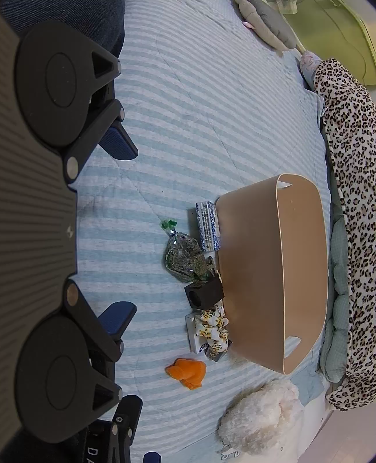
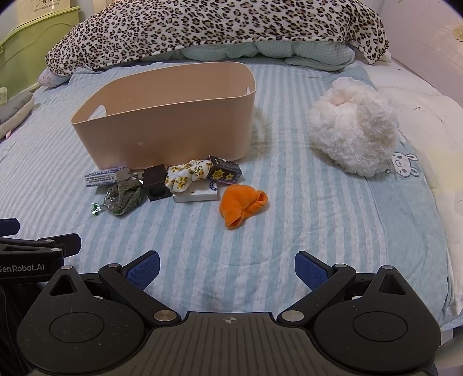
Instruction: Organize objects
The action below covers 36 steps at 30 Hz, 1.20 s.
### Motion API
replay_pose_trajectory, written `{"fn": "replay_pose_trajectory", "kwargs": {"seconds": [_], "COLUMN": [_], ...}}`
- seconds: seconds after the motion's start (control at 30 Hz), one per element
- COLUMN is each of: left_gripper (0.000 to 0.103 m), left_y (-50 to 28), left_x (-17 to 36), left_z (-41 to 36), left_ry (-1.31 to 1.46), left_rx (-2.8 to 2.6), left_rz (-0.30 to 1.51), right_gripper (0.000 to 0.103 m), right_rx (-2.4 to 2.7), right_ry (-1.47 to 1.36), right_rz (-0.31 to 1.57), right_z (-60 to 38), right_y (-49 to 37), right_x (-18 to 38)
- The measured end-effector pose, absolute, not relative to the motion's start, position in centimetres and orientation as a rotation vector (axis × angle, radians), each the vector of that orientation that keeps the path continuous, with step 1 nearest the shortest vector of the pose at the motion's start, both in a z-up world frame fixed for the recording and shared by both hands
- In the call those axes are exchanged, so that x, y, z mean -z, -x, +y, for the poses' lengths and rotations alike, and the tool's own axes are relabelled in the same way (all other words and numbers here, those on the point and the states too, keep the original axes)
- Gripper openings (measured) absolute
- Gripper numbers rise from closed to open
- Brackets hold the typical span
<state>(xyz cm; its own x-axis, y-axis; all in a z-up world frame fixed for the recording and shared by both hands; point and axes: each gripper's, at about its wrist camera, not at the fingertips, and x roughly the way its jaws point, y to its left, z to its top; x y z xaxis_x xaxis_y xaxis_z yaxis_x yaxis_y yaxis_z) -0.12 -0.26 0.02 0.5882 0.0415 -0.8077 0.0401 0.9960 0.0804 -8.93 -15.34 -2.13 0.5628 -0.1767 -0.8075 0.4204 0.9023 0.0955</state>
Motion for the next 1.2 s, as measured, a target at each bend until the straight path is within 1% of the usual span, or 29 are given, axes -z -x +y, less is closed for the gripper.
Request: {"fn": "replay_pose_trajectory", "kwargs": {"seconds": [1.0, 1.03, 1.2], "left_gripper": [0.103, 0.103, 0.103], "left_y": [-0.27, -0.32, -0.62], "left_x": [0.16, 0.12, 0.31], "left_z": [0.04, 0.01, -0.22], "left_ry": [-0.098, -0.245, -0.247], "left_rx": [0.006, 0.233, 0.238], "left_rz": [0.938, 0.914, 0.921], "right_gripper": [0.101, 0.101, 0.101], "right_rx": [0.362, 0.364, 0.373], "right_ry": [-0.279, -0.278, -0.283], "right_rz": [0.920, 0.920, 0.914], "right_z": [-15.43, -15.45, -15.77], "right_y": [8.13, 8.12, 8.12], "right_x": [2.37, 2.35, 2.27]}}
